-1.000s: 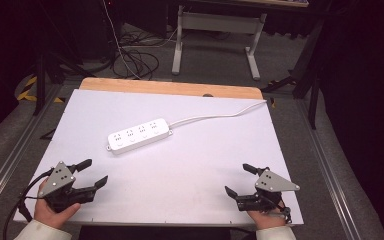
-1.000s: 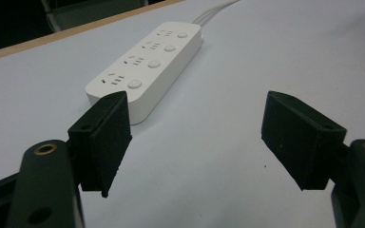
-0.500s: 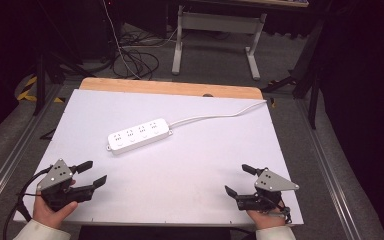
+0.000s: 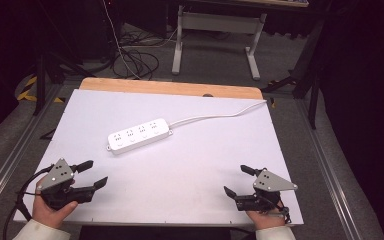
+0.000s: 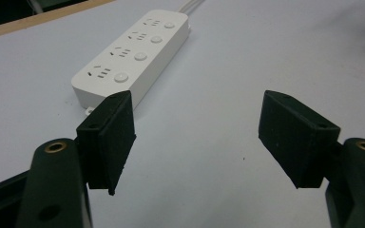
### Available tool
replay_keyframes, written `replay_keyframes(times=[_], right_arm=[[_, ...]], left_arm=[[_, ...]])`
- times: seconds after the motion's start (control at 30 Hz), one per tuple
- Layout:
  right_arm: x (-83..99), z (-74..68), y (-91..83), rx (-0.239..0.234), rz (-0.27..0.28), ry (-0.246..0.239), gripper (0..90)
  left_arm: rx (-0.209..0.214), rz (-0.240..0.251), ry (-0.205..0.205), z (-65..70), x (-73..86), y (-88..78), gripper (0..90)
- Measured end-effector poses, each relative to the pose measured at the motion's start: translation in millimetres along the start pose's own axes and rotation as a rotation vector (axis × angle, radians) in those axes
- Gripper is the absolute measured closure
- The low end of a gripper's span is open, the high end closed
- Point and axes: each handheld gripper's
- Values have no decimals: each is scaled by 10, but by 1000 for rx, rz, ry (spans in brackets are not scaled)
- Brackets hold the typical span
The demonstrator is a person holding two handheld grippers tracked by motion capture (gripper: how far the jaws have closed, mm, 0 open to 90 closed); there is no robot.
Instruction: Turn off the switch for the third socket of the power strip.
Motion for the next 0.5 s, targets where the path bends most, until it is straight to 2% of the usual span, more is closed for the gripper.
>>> replay_keyframes(times=[0.17,0.2,0.3,0.33,0.5], right_arm=[[1,4,0,0,1,5,135],[2,3,0,-1,1,6,135],[2,1,1,-1,-1,7,135],[3,2,1,-1,-1,6,135],[3,1,1,-4,2,4,135]], left_arm=[[-12,-22,-7,-16,-38,19,307],[18,-42,-14,-32,-69,50,304],[2,-51,-14,-38,-108,82,301],[13,-49,-21,-50,-141,106,298],[12,-52,-3,-58,-226,168,310]])
Point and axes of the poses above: each handheld gripper's, and its own axes: y roughly forward along the jaws, x roughly out of its underside, z roughly to its right, and after that the axes turned 10 degrees about z, right-handed
